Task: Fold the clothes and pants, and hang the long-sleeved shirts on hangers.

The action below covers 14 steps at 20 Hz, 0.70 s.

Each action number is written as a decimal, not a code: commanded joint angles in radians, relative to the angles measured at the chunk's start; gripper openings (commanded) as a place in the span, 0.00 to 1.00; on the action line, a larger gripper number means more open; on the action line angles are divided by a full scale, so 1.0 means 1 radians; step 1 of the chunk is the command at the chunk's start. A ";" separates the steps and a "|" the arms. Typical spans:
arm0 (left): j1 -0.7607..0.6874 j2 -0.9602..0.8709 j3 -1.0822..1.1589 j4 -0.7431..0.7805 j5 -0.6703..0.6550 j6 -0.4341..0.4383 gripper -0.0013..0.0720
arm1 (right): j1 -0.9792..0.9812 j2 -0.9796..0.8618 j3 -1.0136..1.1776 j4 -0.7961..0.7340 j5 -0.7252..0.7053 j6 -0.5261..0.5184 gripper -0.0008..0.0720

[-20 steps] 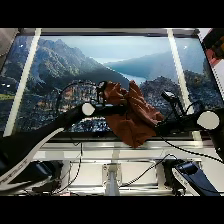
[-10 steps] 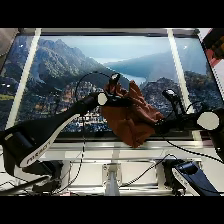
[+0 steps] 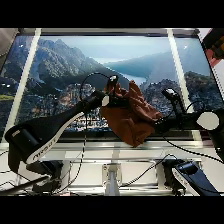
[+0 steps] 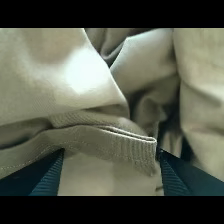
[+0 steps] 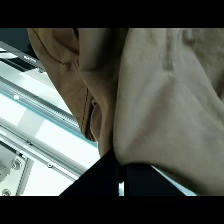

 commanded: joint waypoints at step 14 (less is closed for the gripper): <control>0.074 0.145 0.002 0.152 0.169 -0.058 0.03 | -0.001 0.000 0.001 -0.081 -0.170 0.010 0.03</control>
